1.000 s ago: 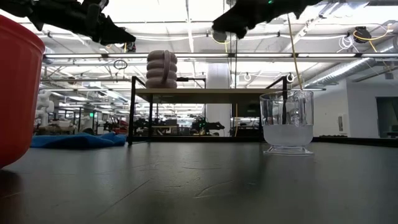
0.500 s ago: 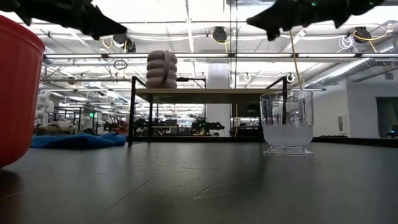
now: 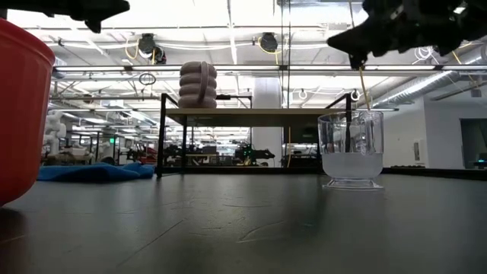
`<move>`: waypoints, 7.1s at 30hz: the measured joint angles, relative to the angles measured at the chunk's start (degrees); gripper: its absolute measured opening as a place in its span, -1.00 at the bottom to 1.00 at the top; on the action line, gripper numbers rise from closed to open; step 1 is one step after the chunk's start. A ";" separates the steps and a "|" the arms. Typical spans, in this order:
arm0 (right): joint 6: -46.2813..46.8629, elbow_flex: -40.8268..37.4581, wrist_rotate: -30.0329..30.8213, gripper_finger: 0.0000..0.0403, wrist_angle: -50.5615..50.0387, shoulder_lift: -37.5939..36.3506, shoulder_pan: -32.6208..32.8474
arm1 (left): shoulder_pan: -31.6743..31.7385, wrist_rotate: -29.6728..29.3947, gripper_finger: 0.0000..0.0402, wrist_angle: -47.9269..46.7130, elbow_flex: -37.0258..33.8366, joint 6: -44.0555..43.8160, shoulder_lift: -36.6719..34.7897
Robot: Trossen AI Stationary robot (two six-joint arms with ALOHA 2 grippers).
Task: Stack small to large cups/mugs on shelf
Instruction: Put the red mug on the shelf
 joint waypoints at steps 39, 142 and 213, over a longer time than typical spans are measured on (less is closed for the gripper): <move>4.60 -23.13 1.95 -1.00 6.84 -21.04 6.36 | -0.02 1.75 -0.85 20.05 -30.78 -12.21 -19.46; 10.19 -24.33 1.51 -1.00 4.68 -15.94 6.38 | -30.87 7.67 -0.85 39.81 -30.80 -29.45 -17.07; 10.39 -24.31 1.51 -1.00 6.00 -15.94 6.37 | -75.74 -40.68 -0.99 -19.61 25.93 -35.91 48.22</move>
